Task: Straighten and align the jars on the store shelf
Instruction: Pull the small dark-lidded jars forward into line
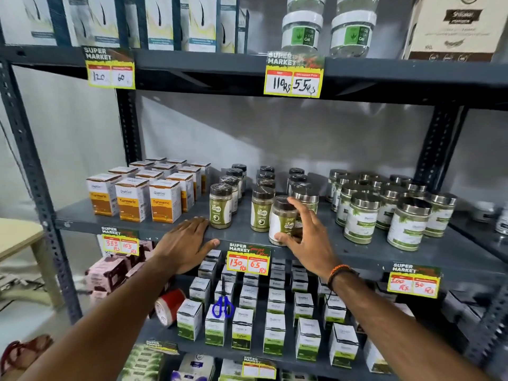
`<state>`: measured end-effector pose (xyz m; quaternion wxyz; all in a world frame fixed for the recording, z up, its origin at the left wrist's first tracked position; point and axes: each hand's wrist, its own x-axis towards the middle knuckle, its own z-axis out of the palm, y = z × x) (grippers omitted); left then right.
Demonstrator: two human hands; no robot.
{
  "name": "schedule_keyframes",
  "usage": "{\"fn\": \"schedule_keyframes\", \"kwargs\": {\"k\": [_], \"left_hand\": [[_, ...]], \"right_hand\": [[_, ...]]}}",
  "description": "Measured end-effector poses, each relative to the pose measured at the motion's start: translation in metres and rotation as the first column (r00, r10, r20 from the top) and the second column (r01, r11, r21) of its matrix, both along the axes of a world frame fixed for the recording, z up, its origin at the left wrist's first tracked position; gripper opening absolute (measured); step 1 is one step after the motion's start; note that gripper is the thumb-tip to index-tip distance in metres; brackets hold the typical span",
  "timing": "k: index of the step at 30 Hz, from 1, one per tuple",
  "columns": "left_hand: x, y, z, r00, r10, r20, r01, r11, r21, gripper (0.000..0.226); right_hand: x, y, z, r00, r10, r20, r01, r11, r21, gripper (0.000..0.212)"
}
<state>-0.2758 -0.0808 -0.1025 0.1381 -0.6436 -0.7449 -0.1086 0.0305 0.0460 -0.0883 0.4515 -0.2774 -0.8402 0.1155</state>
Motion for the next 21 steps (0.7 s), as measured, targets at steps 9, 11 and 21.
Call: {"fn": "schedule_keyframes", "kwargs": {"k": [9, 11, 21], "left_hand": [[-0.005, 0.001, -0.001, 0.999, -0.024, -0.03, 0.024, 1.0, 0.009, 0.099], [-0.007, 0.0, 0.001, 0.999, -0.031, -0.029, 0.031, 1.0, 0.004, 0.099], [-0.01, -0.001, -0.001, 0.999, -0.033, -0.026, 0.033, 0.999, 0.027, 0.099]], "right_hand": [[-0.001, -0.013, -0.004, 0.998, -0.054, -0.023, 0.052, 0.995, -0.087, 0.11], [-0.002, -0.013, -0.006, 0.998, -0.061, -0.025, 0.059, 0.994, -0.093, 0.113], [-0.009, -0.015, -0.01, 0.986, -0.157, -0.061, 0.138, 0.961, -0.24, 0.094]]}}
